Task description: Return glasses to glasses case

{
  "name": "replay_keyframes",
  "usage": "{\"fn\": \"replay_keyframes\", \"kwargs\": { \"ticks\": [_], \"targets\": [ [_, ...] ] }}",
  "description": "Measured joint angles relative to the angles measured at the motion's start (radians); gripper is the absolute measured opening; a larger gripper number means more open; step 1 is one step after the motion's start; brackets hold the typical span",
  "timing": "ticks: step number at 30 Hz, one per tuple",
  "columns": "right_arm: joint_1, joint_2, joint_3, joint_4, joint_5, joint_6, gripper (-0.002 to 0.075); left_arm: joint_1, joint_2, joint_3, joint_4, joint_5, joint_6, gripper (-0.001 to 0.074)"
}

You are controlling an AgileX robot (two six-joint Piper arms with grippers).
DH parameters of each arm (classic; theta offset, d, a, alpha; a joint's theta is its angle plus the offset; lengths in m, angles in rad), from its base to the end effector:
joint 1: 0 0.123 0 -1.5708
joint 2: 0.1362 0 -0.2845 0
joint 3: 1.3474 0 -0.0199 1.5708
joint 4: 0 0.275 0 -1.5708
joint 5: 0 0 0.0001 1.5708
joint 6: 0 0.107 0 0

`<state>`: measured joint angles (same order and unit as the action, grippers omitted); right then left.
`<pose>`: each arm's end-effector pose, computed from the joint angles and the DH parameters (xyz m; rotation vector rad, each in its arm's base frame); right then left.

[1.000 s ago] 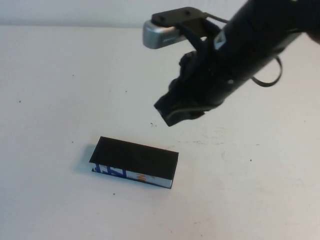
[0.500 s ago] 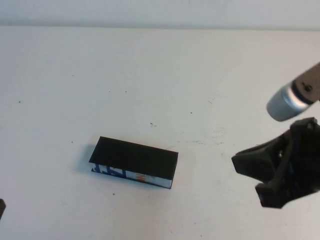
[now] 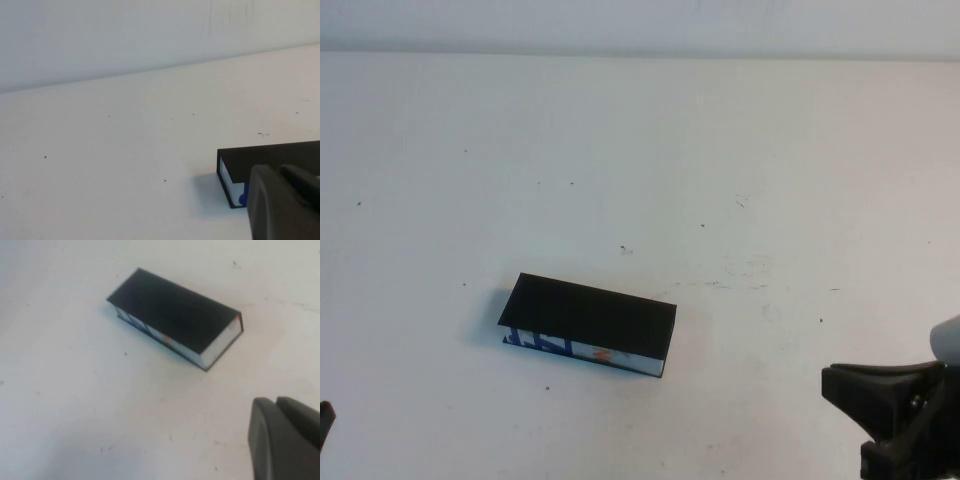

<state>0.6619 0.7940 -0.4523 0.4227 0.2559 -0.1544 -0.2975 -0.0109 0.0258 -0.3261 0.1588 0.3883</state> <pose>0.1470 0.1287 0.2511 -0.4933 2.0678 0.6648 0.0912 -0.0337 0.1898 0.3369 1.6188 -0.2181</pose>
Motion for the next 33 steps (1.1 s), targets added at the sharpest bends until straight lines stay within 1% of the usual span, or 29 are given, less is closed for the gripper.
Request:
{"fn": "replay_keyframes", "kwargs": {
  "ticks": [3,9,11,14,17,19,25,29,33],
  "targets": [
    [0.000,0.000,0.016,-0.014,-0.008,0.000,-0.0011,0.000,0.000,0.000,0.000,0.000,0.000,-0.0004],
    [0.000,-0.011,0.022,-0.119,-0.060,0.000,-0.0011,0.000,0.000,0.000,0.000,0.000,0.000,-0.0004],
    [-0.021,-0.033,0.036,-0.160,-0.096,0.000,-0.0011,0.000,0.000,0.000,0.000,0.000,0.000,-0.0004],
    [-0.120,-0.096,0.093,-0.211,-0.141,0.000,-0.0011,0.000,0.000,0.000,0.000,0.000,0.000,-0.0004],
    [-0.261,-0.214,0.177,-0.217,-0.154,0.000,-0.0011,0.000,0.000,0.000,0.000,0.000,0.000,-0.0004],
    [-0.359,-0.319,0.241,-0.217,-0.165,0.000,-0.0011,0.000,0.000,0.000,0.000,0.000,0.000,-0.0004],
    [-0.594,-0.613,0.403,-0.217,-0.170,0.000,-0.0011,0.000,0.000,0.000,0.000,0.000,0.000,-0.0004],
    [-0.696,-0.760,0.471,-0.217,-0.142,0.000,-0.0011,0.000,0.000,0.000,0.000,0.000,0.000,-0.0004],
    [-0.719,-0.801,0.478,-0.227,-0.086,0.000,-0.0011,0.000,0.000,0.000,0.000,0.001,0.000,-0.0004]
  ]
}}
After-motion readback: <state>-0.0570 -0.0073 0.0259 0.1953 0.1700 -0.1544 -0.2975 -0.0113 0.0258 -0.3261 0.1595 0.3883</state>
